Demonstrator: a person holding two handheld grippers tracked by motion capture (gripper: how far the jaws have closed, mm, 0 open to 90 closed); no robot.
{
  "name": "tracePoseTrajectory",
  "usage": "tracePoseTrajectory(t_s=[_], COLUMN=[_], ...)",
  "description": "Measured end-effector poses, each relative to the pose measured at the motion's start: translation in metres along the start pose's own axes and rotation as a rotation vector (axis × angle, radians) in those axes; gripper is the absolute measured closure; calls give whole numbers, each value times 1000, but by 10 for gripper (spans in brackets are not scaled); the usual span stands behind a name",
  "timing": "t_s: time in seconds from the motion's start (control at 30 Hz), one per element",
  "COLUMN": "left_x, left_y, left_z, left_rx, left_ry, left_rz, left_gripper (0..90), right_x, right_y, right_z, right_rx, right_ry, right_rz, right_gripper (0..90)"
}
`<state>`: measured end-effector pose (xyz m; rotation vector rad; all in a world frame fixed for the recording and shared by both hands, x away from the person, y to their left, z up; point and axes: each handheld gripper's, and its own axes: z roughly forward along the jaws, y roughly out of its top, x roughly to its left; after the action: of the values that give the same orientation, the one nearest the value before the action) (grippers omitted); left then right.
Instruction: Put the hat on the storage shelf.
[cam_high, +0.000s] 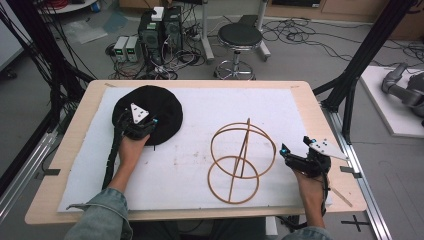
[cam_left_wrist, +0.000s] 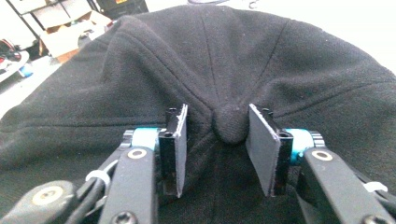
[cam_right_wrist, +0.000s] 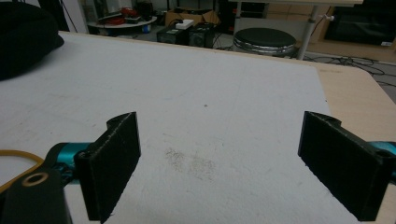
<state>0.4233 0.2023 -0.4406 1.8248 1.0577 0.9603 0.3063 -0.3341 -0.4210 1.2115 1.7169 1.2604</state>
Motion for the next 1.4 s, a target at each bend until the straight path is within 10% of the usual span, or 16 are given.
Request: tracePoseTrajectory(t_s=[0.5, 0.97, 1.4], left_x=[4, 18, 32], left_y=[3, 55, 71], left_z=[-6, -47, -65], left_rx=[-11, -118, -158], left_ry=[-32, -99, -124], left_rz=[-20, -37, -78], left_gripper=[672, 690, 693], right_x=[-1, -3, -6], right_y=[0, 1, 1], right_z=[-1, -3, -4], right_rx=[-5, -17, -22], right_ry=[-5, -9, -11], right_rz=[4, 13, 21], right_gripper=[127, 127, 127])
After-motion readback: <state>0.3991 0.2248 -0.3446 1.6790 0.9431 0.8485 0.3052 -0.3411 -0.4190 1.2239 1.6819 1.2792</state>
